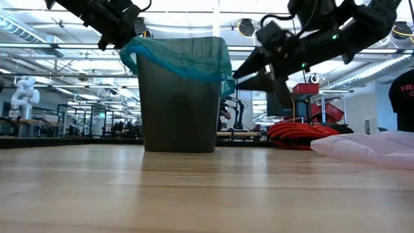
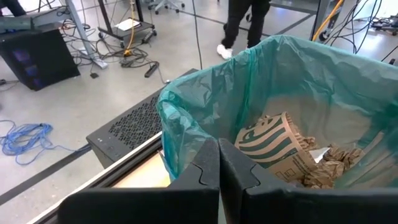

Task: Place trash/remove bag and relplace
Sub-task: Remove the blue trash bag from the black trash bin

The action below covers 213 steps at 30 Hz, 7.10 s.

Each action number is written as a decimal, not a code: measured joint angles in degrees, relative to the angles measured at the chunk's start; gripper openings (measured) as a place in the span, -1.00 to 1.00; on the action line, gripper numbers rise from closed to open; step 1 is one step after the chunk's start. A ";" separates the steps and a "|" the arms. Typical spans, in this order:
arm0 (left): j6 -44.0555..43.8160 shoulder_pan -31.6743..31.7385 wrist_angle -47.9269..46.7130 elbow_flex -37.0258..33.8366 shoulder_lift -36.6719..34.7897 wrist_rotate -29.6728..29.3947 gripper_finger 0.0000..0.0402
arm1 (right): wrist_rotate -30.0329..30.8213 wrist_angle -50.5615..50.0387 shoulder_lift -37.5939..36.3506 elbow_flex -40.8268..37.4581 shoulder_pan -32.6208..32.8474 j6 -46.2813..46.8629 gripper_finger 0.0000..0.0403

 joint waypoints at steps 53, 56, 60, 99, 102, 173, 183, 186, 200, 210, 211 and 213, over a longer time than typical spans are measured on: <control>-0.02 -0.08 -0.86 0.00 0.02 2.77 -1.00 | 18.32 20.97 8.16 3.57 9.73 -8.25 -1.00; -0.02 -0.67 -0.87 0.00 0.02 4.17 -1.00 | 18.27 17.71 7.24 5.07 10.21 -6.82 -1.00; -0.02 -2.45 -0.86 0.00 0.02 4.22 -1.00 | 18.36 11.53 4.71 7.31 10.32 -2.73 -1.00; -0.07 -22.25 6.99 3.11 5.27 -0.87 -1.00 | -15.71 -56.29 -1.12 42.79 -5.09 40.90 -1.00; 3.24 -22.66 6.97 4.93 5.27 -0.74 -1.00 | -15.83 -56.56 -1.12 42.80 -6.05 40.67 -1.00; 23.80 -41.57 1.86 8.60 26.77 -53.70 -0.96 | -15.54 -60.60 -1.10 42.82 -7.19 40.68 -1.00; 37.71 -41.90 1.86 17.88 26.73 -53.66 -0.99 | -15.65 -62.40 -1.10 42.82 -7.17 40.24 -1.00; 40.81 -41.84 1.84 20.48 26.73 -53.66 -0.99 | -18.94 -63.93 -1.10 42.82 -7.17 40.22 -1.00; 39.58 -41.13 -3.79 22.77 25.03 -53.48 -1.00 | -25.62 -57.98 -1.96 42.82 -7.04 40.71 -0.96; 25.05 -39.67 -15.36 22.77 24.58 -52.47 -1.00 | -25.34 -56.53 -1.96 42.82 -6.83 39.89 -0.47; 24.27 -39.50 -15.86 22.77 24.39 -51.72 -1.00 | -24.61 -56.57 -1.96 42.82 -6.62 39.43 -0.40; 23.69 -39.01 -16.01 22.77 24.22 -50.10 -1.00 | -21.12 -56.63 -1.96 42.82 -5.65 38.02 -0.26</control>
